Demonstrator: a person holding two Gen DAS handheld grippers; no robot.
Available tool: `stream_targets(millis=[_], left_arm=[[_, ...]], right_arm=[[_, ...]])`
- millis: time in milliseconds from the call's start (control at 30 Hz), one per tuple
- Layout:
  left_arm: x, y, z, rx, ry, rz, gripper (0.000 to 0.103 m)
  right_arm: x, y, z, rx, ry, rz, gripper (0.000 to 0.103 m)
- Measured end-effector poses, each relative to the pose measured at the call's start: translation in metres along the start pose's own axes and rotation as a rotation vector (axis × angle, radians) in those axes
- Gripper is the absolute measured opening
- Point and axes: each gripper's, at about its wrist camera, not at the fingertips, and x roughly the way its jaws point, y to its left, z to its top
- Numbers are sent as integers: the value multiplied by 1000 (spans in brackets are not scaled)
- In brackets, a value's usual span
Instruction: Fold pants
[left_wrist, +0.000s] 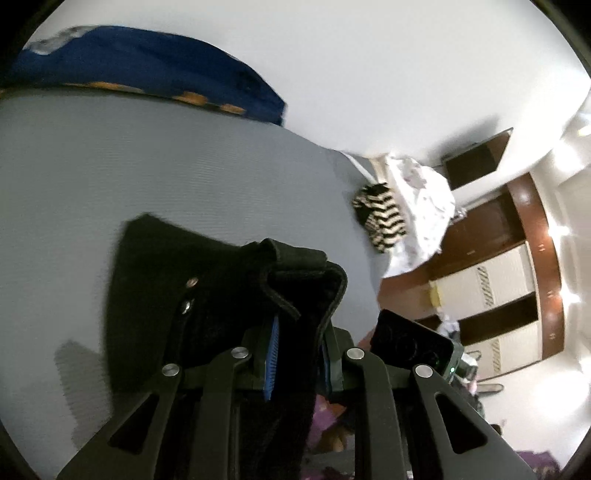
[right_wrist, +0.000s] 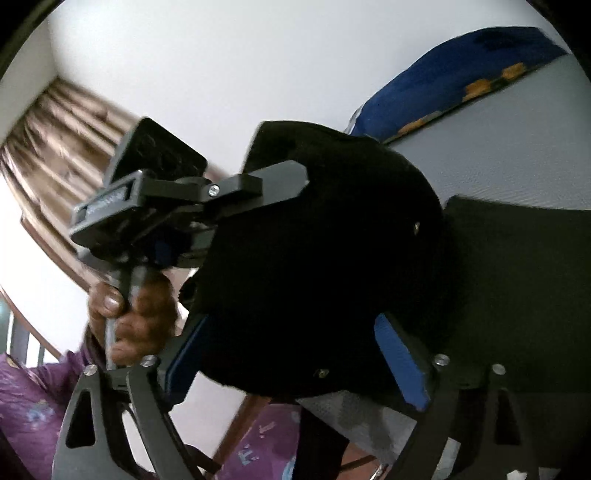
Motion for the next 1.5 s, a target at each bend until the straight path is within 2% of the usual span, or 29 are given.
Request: stream_targets(millis=[133,200,267,333,367,433,500,533,600,667,733,767,800,833,900,967,1033,1100,1133,1233,1333,1400,1433,1500], left_arm=[[63,-19,12,-32,22,-81,19],[95,-26,14,-16,36,-110,21],[137,-26,10,-47,104,-112,29],[166,-22,1,-67,192,-156,31],[173,-21,-2,-73,212,-162,31],[175,-23,-3,-54,209,-177,31],[162,-30,0,3,154,-173,36],[150,-34,3,40,106,-151,41],[128,-38,6,84,49,-117,44],[115,-35,3,112,28,-41,59],[104,-26,-5,132,16,16,60],[101,-19,-10,122,14,13,60],[98,-9,-15,105,15,12,60],[97,0,-22,80,20,20,61],[98,16,-32,33,30,21,61],[99,29,-44,-16,27,6,60],[105,34,-56,-21,23,2,61],[115,39,-67,-5,24,17,62],[120,40,-72,2,31,11,62],[125,40,-83,36,2,0,62],[125,38,-86,46,14,-31,64],[125,39,-86,35,22,-51,64],[124,40,-86,37,26,-51,64],[123,40,-86,41,27,-54,64]], right_arm=[[-50,-40,8,81,-43,-16,95],[-70,-66,10,124,-70,-23,97],[-87,-98,7,211,-102,-38,100],[-105,-129,-2,317,-131,-25,100],[-111,-141,-9,359,-139,-28,102],[-116,-159,-22,423,-136,-16,102],[-121,-168,-31,455,-151,5,99],[-124,-168,-32,446,-160,19,99],[-126,-167,-32,448,-150,26,99],[-127,-167,-33,444,-159,35,99],[-128,-167,-26,397,-155,13,91],[-123,-163,-21,361,-122,-20,65],[-125,-165,-19,348,-96,-42,46],[-124,-163,-15,329,-74,-73,42],[-126,-152,-4,272,-78,-67,35],[-133,-131,12,170,-104,-49,29],[-140,-115,18,60,-132,-58,25],[-146,-139,21,21,-127,-176,19],[-150,-164,19,76,-111,-236,20],[-180,-202,-8,256,-155,-240,18],[-207,-186,-20,271,-217,-236,20],[-221,-161,-24,250,-240,-217,36],[-226,-148,-29,248,-246,-164,40],[-216,-121,-37,238,-198,-55,59]])
